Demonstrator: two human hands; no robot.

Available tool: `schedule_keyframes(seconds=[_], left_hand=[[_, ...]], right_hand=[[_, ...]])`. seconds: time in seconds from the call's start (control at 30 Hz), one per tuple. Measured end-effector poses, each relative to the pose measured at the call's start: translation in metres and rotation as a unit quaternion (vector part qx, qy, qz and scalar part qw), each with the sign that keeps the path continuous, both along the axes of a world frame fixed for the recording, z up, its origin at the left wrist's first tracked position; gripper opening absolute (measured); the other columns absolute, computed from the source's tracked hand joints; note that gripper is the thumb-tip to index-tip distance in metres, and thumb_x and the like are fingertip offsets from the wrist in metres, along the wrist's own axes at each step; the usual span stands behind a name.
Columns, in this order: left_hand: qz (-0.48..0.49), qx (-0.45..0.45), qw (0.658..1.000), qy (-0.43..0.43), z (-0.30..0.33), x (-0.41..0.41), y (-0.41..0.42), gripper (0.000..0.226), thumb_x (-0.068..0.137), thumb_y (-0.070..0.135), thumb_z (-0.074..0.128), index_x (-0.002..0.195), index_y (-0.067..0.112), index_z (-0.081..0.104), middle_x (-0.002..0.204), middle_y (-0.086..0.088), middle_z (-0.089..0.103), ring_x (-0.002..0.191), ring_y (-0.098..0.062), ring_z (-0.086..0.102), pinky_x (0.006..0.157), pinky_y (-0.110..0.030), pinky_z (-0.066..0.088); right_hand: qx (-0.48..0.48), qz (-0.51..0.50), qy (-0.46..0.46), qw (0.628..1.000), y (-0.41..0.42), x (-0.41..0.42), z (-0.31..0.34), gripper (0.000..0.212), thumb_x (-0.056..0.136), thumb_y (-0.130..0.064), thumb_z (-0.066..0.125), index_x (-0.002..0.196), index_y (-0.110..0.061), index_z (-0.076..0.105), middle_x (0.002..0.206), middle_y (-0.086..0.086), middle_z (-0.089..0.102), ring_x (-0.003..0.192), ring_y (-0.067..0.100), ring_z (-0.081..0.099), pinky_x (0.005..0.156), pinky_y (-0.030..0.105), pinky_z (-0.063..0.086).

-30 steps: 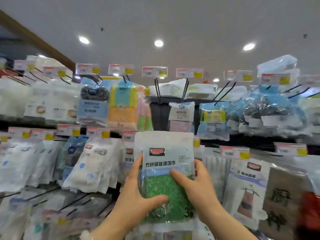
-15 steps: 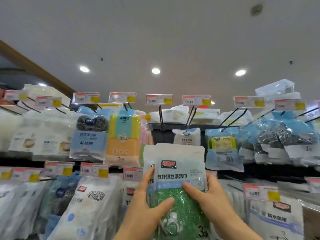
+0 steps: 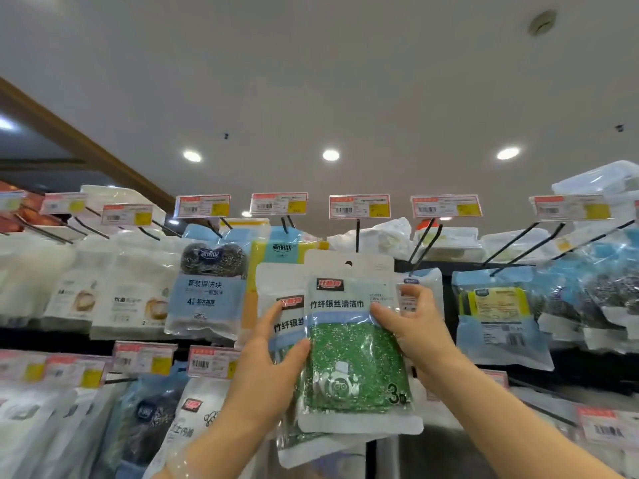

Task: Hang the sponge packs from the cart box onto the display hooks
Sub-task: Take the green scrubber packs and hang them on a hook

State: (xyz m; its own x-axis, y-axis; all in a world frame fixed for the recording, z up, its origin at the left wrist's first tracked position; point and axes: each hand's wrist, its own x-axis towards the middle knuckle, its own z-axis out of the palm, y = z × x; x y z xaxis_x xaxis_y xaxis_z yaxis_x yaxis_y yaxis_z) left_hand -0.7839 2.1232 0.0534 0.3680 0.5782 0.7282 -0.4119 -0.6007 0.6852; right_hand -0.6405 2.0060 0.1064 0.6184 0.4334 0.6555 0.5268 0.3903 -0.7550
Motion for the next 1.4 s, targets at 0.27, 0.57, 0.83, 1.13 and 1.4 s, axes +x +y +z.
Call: schedule_keyframes(seconds=[0.27, 0.57, 0.83, 1.13, 1.4], left_hand=[[0.021, -0.011, 1.000, -0.001, 0.020, 0.010, 0.015, 0.060, 0.084, 0.023, 0.065, 0.136, 0.038, 0.038, 0.127, 0.013, 0.042, 0.120, -0.013, 0.042, 0.107, -0.044, 0.036], [0.082, 0.003, 0.996, -0.030, 0.025, 0.022, 0.026, 0.047, 0.091, 0.013, 0.054, 0.131, 0.037, 0.043, 0.123, 0.008, 0.047, 0.087, 0.004, 0.049, 0.074, -0.017, 0.040], [0.180, 0.003, 0.983, -0.014, 0.021, 0.011, 0.040, 0.046, 0.093, 0.017, 0.050, 0.133, 0.037, 0.041, 0.103, 0.007, 0.052, 0.052, -0.009, 0.048, 0.045, -0.019, 0.038], [0.188, -0.011, 0.982, -0.010, 0.017, -0.002, 0.050, 0.047, 0.093, 0.016, 0.051, 0.133, 0.039, 0.040, 0.129, 0.002, 0.046, 0.072, -0.018, 0.056, 0.059, -0.029, 0.046], [0.180, 0.015, 0.984, -0.009, 0.022, 0.000, 0.050, 0.046, 0.093, 0.017, 0.051, 0.133, 0.039, 0.041, 0.117, 0.008, 0.043, 0.087, -0.008, 0.055, 0.066, -0.023, 0.043]], right_hand=[[-0.032, 0.047, -0.102, 0.993, 0.007, 0.017, 0.014, 0.026, 0.088, -0.007, 0.057, 0.100, -0.030, 0.060, 0.114, 0.004, 0.063, 0.096, 0.025, 0.066, 0.079, 0.041, 0.058], [0.020, 0.064, -0.081, 0.994, 0.003, 0.035, 0.045, 0.041, 0.088, -0.002, 0.055, 0.116, -0.033, 0.052, 0.132, 0.009, 0.053, 0.097, 0.018, 0.063, 0.077, 0.026, 0.057], [0.005, -0.001, -0.102, 0.995, 0.015, 0.035, 0.083, 0.060, 0.088, 0.001, 0.054, 0.142, -0.016, 0.035, 0.132, 0.010, 0.049, 0.087, 0.009, 0.057, 0.080, 0.027, 0.053], [-0.026, -0.001, -0.070, 0.997, 0.030, 0.041, 0.084, 0.060, 0.082, 0.005, 0.050, 0.137, -0.016, 0.040, 0.118, 0.011, 0.052, 0.091, 0.027, 0.061, 0.090, 0.048, 0.053], [0.005, 0.004, -0.053, 0.999, 0.034, 0.043, 0.103, 0.060, 0.084, 0.002, 0.050, 0.139, -0.019, 0.038, 0.118, 0.015, 0.053, 0.088, 0.027, 0.060, 0.090, 0.050, 0.052]])
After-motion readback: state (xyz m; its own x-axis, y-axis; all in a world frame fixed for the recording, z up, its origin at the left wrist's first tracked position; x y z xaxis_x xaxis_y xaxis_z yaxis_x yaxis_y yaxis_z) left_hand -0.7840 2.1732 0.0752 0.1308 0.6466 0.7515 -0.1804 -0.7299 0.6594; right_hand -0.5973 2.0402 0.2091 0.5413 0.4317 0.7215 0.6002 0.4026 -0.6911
